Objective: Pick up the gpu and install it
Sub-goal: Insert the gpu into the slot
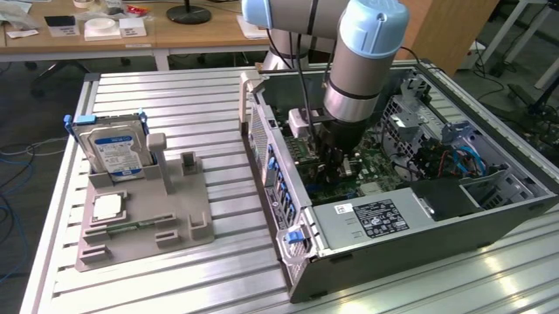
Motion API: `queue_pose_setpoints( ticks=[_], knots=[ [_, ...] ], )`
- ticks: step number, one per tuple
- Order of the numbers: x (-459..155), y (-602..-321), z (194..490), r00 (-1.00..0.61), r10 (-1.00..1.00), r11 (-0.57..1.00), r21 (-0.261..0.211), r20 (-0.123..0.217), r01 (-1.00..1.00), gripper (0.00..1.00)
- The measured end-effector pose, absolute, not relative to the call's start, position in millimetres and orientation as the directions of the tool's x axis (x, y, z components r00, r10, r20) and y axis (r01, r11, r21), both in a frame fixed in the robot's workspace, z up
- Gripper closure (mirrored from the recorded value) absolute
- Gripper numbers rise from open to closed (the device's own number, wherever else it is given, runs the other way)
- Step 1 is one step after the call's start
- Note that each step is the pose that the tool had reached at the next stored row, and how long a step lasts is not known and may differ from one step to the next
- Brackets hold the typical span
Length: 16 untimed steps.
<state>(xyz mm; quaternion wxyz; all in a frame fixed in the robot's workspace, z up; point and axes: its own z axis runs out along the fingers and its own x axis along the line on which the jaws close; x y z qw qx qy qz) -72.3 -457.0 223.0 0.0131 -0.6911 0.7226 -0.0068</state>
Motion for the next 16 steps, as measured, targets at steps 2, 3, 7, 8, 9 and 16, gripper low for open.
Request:
queue_pose_setpoints(
  ticks=[2,3,7,8,9,16],
  knots=[
    [-72.3,-456.9,222.0,-0.044,-0.999,0.045,-0.028,-0.01,-0.999,0.72],
    [-72.3,-456.9,221.2,-0.044,-0.999,0.045,-0.028,-0.01,-0.999,0.72],
    [-72.4,-457.1,219.2,-0.044,-0.999,0.045,-0.028,-0.009,-0.999,0.72],
    [-72.4,-457.1,218.9,-0.044,-0.999,0.045,-0.028,-0.009,-0.999,0.72],
    [-72.4,-457.0,218.8,-0.044,-0.999,0.045,-0.028,-0.009,-0.999,0.72],
    [-72.3,-457.0,220.0,-0.045,-0.999,0.045,-0.028,-0.01,-0.999,0.72]
  ],
)
